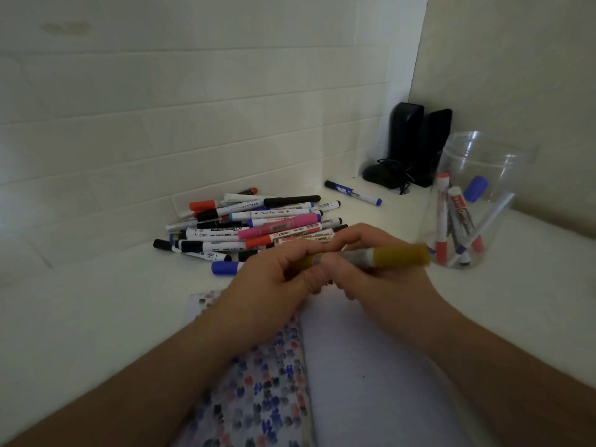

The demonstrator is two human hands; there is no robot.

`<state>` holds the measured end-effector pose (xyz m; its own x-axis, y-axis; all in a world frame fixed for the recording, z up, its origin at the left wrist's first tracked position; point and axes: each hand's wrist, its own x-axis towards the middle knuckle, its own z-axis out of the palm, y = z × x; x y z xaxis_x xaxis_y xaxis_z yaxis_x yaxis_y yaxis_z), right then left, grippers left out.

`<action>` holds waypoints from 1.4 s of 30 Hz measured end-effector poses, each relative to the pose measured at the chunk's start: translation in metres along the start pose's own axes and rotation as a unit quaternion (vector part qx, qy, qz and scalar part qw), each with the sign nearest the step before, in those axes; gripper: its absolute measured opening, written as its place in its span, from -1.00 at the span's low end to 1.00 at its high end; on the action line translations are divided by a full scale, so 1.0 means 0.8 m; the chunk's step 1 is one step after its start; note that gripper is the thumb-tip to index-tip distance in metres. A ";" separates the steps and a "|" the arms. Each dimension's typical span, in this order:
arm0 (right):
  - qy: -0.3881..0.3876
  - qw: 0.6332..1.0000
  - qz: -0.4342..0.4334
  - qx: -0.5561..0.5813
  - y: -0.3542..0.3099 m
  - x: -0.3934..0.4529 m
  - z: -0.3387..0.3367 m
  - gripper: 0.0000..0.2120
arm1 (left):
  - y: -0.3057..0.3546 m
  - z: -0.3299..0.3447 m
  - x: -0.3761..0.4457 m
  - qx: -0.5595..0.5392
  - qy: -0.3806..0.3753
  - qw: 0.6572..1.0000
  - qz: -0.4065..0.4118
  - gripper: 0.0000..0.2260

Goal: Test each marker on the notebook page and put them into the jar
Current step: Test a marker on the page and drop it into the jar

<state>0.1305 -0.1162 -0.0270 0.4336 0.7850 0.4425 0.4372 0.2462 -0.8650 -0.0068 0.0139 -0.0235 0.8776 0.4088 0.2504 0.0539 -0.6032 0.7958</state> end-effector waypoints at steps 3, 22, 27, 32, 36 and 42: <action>0.021 0.998 0.042 0.050 0.001 0.004 -0.002 -0.85 | -0.003 0.005 0.001 0.194 0.007 0.976 0.097 -0.74; -0.024 0.991 0.049 0.123 0.001 0.001 -0.003 -0.81 | 0.001 0.015 -0.002 0.115 -0.086 0.986 0.088 -0.71; -0.015 0.994 0.041 0.102 -0.003 0.001 -0.008 -0.73 | -0.003 0.016 -0.001 0.110 -0.070 0.989 0.062 -0.54; 0.064 0.997 0.020 0.043 -0.017 0.005 -0.014 -0.76 | 0.000 0.007 0.003 0.121 -0.083 0.989 -0.003 -0.60; 0.143 0.974 0.054 0.167 -0.027 0.020 -0.042 -0.77 | -0.005 0.003 0.002 0.195 -0.094 0.976 -0.028 -0.62; 0.031 0.981 0.191 0.029 -0.010 0.038 -0.059 -0.83 | -0.016 0.005 0.003 0.225 -0.112 0.968 -0.008 -0.60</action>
<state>0.1775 -0.1211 0.0048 0.6051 0.7905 0.0946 0.1878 -0.0262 -0.9819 -0.0039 0.0199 -0.0351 0.9538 0.2914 0.0740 0.2256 -0.8565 0.4642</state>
